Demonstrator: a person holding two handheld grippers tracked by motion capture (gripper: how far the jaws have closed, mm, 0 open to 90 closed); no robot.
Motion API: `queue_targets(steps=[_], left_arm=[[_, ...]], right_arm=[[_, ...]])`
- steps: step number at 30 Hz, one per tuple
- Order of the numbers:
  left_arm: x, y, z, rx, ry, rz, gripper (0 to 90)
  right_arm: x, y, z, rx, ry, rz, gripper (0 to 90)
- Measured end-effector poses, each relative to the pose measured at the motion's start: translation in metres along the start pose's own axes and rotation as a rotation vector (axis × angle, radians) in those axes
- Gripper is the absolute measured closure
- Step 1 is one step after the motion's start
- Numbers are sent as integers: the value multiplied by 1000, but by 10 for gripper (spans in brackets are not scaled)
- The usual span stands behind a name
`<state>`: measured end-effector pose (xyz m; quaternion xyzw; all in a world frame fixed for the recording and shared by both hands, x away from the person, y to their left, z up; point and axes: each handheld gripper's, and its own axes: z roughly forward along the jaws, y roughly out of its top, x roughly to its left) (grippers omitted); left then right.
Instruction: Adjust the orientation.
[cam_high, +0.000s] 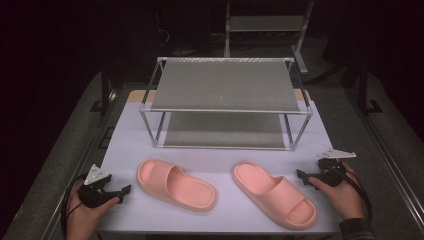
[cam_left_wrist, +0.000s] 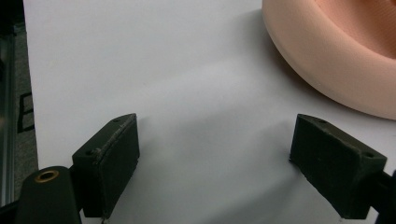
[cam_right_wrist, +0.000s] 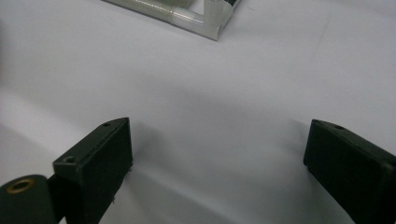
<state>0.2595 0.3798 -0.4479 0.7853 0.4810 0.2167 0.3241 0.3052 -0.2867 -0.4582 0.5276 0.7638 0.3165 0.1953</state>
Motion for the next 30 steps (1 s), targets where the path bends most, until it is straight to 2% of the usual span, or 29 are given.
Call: queue_targets(steps=[4, 9, 10, 12, 13, 15, 16, 17, 18, 20, 21, 23, 24, 25, 27, 28, 30], left_arm=[[0, 0, 0, -4, -3, 3, 157], [-1, 0, -2, -16, -17, 6, 234], [-3, 0, -4, -24, -25, 8, 338], [-4, 1, -7, -17, -39, 4, 391], [-6, 1, -9, -22, -56, 2, 434], [-8, 1, -12, -29, -63, 2, 535], [-12, 2, -19, -35, -72, 0, 603], [-12, 2, -19, -35, -72, 0, 658], [-18, 3, -28, -45, -86, -6, 754], [-23, 4, -36, -49, -112, -11, 870], [-26, 5, -38, -49, -130, -21, 898], [-29, 6, -39, -42, -140, -17, 900], [-37, 6, -36, -15, -166, 1, 900], [-37, 6, -36, -15, -166, 1, 900], [-47, 7, -32, -3, -194, 9, 900], [-52, 8, -28, 11, -205, 32, 900], [-58, 10, -22, 21, -217, 46, 900]], right_arm=[[0, 0, 0, 0, 0, 0, 71], [0, 0, 0, 1, 1, 4, 71], [0, 0, 0, 1, 2, 4, 71], [0, 0, 0, 1, 3, 3, 71], [0, 0, 0, 1, 3, 3, 71], [0, 0, 0, 1, 3, 3, 71], [0, 0, 0, 1, 3, 3, 71], [0, 0, 0, 1, 3, 3, 71], [0, 0, 0, 0, 3, 4, 71], [0, 0, 0, 1, 3, 5, 71], [0, 0, 0, 0, 2, 3, 71], [0, 0, 0, -2, 1, 0, 71], [0, 0, 0, 0, 2, 4, 71], [0, 0, 0, 0, 2, 4, 71], [0, 0, 0, -1, 1, 3, 71], [0, 0, 0, -1, 2, 1, 71], [0, 0, 0, 0, 2, 2, 71]])
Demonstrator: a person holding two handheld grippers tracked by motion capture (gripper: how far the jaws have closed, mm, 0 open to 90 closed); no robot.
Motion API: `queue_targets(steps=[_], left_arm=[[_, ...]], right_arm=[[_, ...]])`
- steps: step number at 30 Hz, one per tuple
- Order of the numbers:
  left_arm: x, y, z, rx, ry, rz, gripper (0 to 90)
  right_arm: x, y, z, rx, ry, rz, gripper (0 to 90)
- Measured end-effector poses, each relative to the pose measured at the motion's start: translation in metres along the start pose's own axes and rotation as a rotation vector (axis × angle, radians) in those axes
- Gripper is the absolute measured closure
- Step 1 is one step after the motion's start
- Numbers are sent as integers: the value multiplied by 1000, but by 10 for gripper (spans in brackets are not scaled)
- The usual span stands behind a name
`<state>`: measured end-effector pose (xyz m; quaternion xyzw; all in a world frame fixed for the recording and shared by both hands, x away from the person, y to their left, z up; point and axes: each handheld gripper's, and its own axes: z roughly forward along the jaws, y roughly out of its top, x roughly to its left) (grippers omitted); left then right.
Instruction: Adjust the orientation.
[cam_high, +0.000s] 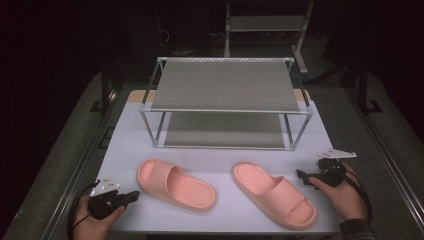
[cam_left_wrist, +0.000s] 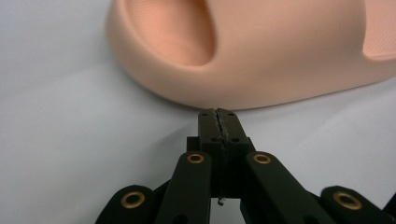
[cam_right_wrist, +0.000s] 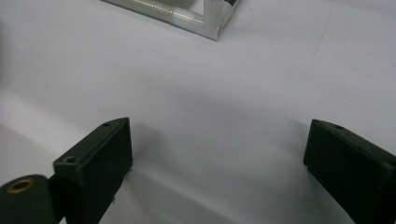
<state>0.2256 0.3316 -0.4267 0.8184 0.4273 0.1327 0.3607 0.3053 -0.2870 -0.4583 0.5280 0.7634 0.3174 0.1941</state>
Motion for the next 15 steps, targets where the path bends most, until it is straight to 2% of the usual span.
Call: queue_targets(steps=[4, 15], left_arm=[[-1, 7, 13, 24, 0, 30, 899], [7, 24, 32, 12, -18, 54, 899]], right_arm=[[0, 0, 0, 0, 0, 0, 71], [0, 0, 0, 1, 1, 2, 71]])
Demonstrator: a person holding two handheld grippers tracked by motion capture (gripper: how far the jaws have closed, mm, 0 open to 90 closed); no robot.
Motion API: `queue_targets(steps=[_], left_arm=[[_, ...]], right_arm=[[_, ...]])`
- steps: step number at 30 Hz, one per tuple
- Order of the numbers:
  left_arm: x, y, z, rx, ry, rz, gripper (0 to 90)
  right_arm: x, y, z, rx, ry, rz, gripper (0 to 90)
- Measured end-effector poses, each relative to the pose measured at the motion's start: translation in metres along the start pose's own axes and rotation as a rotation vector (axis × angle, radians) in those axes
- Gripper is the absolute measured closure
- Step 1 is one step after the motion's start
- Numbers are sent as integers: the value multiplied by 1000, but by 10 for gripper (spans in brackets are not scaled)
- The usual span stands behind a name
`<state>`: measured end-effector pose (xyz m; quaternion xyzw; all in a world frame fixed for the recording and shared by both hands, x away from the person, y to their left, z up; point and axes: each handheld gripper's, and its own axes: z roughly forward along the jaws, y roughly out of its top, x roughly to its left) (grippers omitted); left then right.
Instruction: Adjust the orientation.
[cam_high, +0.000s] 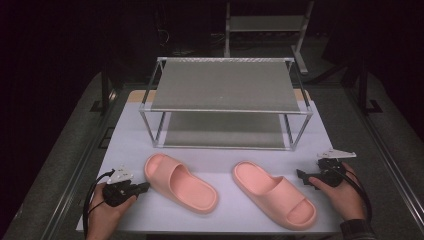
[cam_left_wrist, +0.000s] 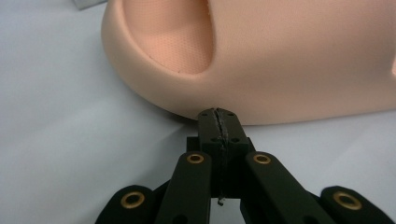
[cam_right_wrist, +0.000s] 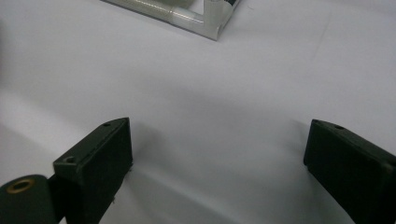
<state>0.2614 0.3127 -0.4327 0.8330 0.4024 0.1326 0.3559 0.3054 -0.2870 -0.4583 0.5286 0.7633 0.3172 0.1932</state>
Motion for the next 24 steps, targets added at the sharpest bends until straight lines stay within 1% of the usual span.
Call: queue_targets(steps=[9, 10, 13, 15, 18, 20, 21, 22, 23, 24], left_arm=[[-1, 24, 24, -1, -27, 41, 900], [-1, 26, 26, -3, -34, 39, 900], [-2, 30, 30, -4, -37, 47, 900], [-2, 32, 32, -9, -41, 45, 900], [-2, 33, 33, -7, -42, 48, 900], [-2, 33, 33, -9, -46, 47, 900], [-2, 33, 31, -14, -47, 46, 899], [-2, 33, 31, -14, -47, 46, 899], [-2, 33, 29, -20, -47, 43, 899], [-2, 33, 29, -20, -47, 43, 898]], right_arm=[[0, 0, 0, 0, 0, 0, 71], [0, 0, 0, -2, 0, 0, 71], [0, 0, 0, -2, 0, 0, 71], [0, 0, 0, -2, 0, -1, 71], [0, 0, 0, -3, 0, -1, 76], [0, 0, -1, -12, -5, 0, 130], [-1, 0, -2, -28, -8, -9, 243], [-1, 0, -2, -28, -8, -9, 243], [-1, 2, -8, -22, 24, -24, 406], [-1, 2, -8, -22, 24, -24, 406]])
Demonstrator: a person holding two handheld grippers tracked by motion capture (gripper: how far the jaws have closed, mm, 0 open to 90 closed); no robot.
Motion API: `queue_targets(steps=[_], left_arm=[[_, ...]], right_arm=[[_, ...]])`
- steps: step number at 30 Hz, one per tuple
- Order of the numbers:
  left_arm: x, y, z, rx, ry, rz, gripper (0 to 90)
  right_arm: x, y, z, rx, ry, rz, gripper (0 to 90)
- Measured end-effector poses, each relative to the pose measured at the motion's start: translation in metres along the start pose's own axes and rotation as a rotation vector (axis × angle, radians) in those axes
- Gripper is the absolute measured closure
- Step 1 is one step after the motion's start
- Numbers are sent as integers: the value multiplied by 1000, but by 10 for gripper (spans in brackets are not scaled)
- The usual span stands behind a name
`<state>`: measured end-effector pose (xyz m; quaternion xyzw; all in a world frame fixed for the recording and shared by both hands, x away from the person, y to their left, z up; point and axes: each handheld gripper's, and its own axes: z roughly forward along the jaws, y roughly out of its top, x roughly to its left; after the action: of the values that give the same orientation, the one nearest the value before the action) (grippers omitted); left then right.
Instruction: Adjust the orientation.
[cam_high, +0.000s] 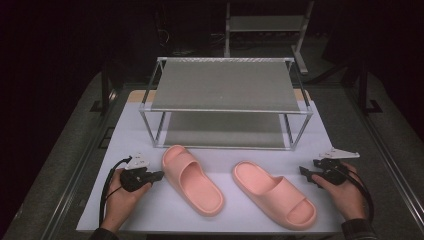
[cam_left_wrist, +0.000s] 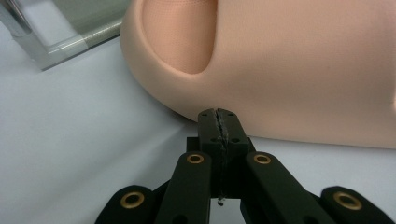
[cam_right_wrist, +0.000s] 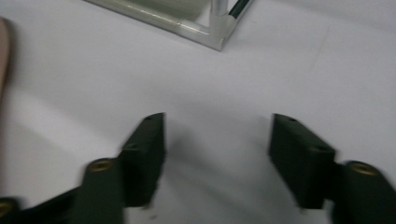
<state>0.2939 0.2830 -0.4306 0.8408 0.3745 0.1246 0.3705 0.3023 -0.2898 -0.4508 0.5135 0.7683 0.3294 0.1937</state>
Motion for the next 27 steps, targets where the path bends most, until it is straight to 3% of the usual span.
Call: queue_targets(steps=[2, 7, 12, 19, 27], left_arm=[[0, 0, -3, 0, 1, -2, 898], [-5, 0, -12, -14, -7, -9, 880], [-18, 6, -22, -39, -32, -3, 791], [-41, 23, -30, -109, -43, 27, 502], [-55, 32, -14, -100, -47, 64, 426]], right_arm=[[5, 7, -9, -15, 13, -15, 505], [20, 28, -34, -75, 79, 9, 672], [43, 44, -48, -97, 175, -14, 812], [73, 61, -47, -103, 241, -63, 820], [107, 79, -36, -98, 313, -120, 841]])
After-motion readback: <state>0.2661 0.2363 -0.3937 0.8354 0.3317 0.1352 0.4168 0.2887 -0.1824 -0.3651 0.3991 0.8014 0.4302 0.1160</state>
